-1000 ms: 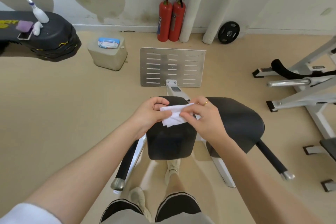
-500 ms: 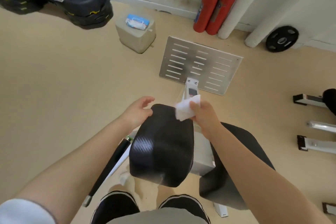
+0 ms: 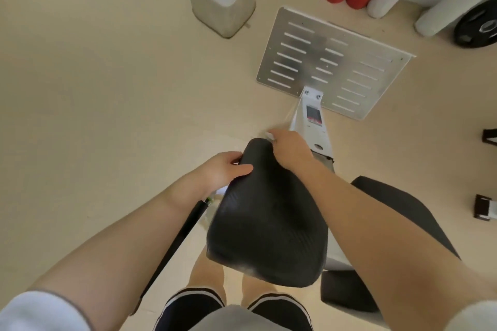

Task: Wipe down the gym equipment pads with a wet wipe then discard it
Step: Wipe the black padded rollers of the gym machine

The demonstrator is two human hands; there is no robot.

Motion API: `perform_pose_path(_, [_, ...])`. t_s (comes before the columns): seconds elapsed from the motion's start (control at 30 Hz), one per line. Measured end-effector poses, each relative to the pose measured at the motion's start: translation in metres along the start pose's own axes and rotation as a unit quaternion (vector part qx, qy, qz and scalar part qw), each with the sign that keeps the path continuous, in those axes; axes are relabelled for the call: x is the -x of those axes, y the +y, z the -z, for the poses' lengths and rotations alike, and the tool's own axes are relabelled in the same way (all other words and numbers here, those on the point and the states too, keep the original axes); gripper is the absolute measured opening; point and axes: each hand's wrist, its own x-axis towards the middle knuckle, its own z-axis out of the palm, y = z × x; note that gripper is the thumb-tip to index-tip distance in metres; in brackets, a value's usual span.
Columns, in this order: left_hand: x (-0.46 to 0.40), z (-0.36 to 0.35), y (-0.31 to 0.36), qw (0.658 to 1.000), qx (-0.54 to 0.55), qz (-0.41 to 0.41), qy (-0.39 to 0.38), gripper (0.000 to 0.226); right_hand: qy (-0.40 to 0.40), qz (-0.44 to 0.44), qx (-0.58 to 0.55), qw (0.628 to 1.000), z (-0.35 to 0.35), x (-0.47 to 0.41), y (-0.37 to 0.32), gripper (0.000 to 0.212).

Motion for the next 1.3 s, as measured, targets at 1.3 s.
perform_pose_path(1.3, [-0.001,0.007,0.001,0.999,-0.006,-0.038,-0.030,0.039,-0.107,0.074,-0.069,0.989,-0.024,0.016,-0.030,0.042])
